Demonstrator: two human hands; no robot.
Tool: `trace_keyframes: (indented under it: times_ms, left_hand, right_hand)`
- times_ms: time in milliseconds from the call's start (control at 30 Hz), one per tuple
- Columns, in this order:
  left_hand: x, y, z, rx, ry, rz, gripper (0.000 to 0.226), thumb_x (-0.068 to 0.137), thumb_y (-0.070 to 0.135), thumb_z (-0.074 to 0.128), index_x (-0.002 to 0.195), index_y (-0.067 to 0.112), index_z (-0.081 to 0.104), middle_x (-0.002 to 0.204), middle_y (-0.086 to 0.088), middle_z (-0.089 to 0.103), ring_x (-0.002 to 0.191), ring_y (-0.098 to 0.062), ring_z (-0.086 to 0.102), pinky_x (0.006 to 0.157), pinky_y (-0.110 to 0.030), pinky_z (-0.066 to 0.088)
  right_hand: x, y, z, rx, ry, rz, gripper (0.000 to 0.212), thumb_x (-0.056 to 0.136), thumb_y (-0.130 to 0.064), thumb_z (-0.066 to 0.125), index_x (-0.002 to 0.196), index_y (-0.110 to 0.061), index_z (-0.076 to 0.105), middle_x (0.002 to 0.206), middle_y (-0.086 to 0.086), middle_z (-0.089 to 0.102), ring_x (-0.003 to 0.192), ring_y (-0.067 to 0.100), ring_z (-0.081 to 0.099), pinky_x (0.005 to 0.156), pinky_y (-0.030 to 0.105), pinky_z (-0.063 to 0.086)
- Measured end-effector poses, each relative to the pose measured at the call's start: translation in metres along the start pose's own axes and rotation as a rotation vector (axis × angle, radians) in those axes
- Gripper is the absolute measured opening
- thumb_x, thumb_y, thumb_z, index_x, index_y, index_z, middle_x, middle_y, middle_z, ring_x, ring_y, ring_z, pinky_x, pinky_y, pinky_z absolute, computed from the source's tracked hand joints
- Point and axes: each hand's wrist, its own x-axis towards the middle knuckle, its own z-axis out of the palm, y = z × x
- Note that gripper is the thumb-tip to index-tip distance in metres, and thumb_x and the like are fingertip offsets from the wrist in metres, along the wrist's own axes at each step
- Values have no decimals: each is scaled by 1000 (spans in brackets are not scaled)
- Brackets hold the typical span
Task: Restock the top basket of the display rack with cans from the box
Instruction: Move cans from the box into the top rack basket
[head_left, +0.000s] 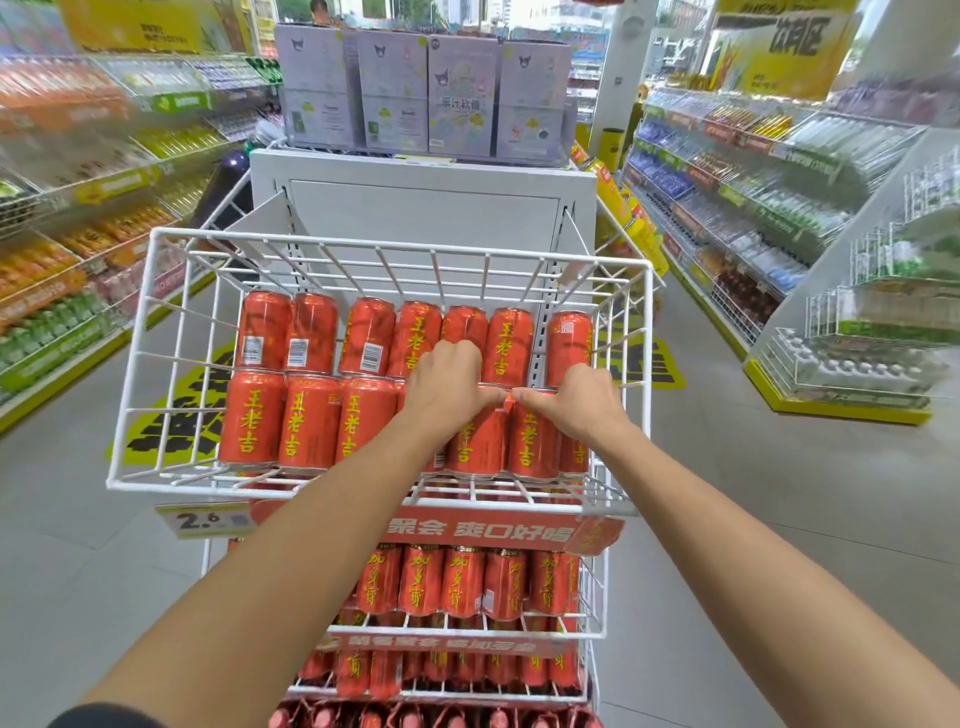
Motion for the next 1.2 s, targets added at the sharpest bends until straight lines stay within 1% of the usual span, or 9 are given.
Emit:
trace_keyframes:
  times_ms: [133, 267, 433, 600, 700, 767, 867, 967, 1200]
  left_hand:
    - [-10, 1, 3, 56, 39, 11, 60, 79, 53, 80, 55, 16, 39, 58, 1, 38, 70, -33, 56, 58, -36, 38]
    - [-17, 1, 4, 79, 55, 55, 59, 85, 49, 75, 56, 19, 34, 59, 3, 35, 69, -26, 46, 61, -36, 34]
    - [-22, -9, -6, 40, 26, 152, 45, 88, 43, 72, 62, 15, 48, 66, 0, 48, 72, -25, 52, 62, -36, 36]
    - [-38, -28, -34, 130, 10, 241, 36, 92, 38, 64, 75, 6, 59, 76, -9, 59, 82, -34, 60, 65, -38, 39]
    - [-58, -37, -53, 224, -93, 284, 38, 95, 43, 61, 96, 5, 66, 96, -13, 67, 96, -33, 63, 76, -42, 48]
    - [-74, -40, -65, 301, -149, 309, 43, 97, 46, 58, 108, 5, 65, 104, -14, 68, 102, -34, 63, 79, -42, 48]
    - [-101, -42, -84, 370, -203, 354, 41, 98, 49, 55, 102, 8, 58, 104, -14, 68, 102, -36, 62, 78, -42, 46]
    - [-135, -46, -103, 386, -203, 407, 35, 98, 49, 55, 93, 14, 52, 102, -14, 66, 99, -36, 61, 78, -42, 46]
    - [-237, -59, -125, 352, -267, 474, 43, 97, 49, 56, 114, 9, 61, 111, -14, 67, 104, -36, 62, 82, -44, 54]
  right_hand:
    - [-3, 0, 2, -3, 23, -14, 71, 77, -75, 73, 57, -13, 44, 67, 7, 52, 53, 20, 46, 44, 30, 31]
    - [-5, 1, 1, -35, 34, -67, 71, 79, -76, 68, 57, -13, 43, 67, 10, 53, 60, 26, 51, 45, 30, 30]
    - [-8, 0, -2, -26, 47, -82, 71, 84, -72, 67, 56, -13, 41, 59, 6, 46, 54, 22, 45, 44, 30, 25]
    - [-23, -5, -13, -89, 86, -153, 60, 97, -58, 57, 61, -14, 39, 60, 6, 43, 67, 33, 51, 55, 35, 30]
    - [-47, -18, -26, -177, 73, -306, 52, 100, -59, 52, 75, -13, 53, 74, 7, 55, 75, 32, 57, 64, 39, 45]
    - [-70, -30, -33, -274, 22, -414, 54, 99, -62, 48, 103, -11, 64, 100, 11, 64, 96, 33, 62, 81, 45, 54]
    - [-114, -50, -42, -356, -34, -476, 63, 99, -64, 46, 131, -11, 59, 126, 15, 62, 119, 35, 57, 96, 52, 53]
    - [-166, -65, -49, -435, -30, -500, 67, 99, -65, 46, 137, -11, 55, 132, 15, 59, 121, 33, 56, 99, 53, 52]
    - [-296, -63, -53, -463, -50, -401, 61, 100, -59, 48, 138, -11, 55, 131, 15, 58, 124, 36, 54, 99, 50, 50]
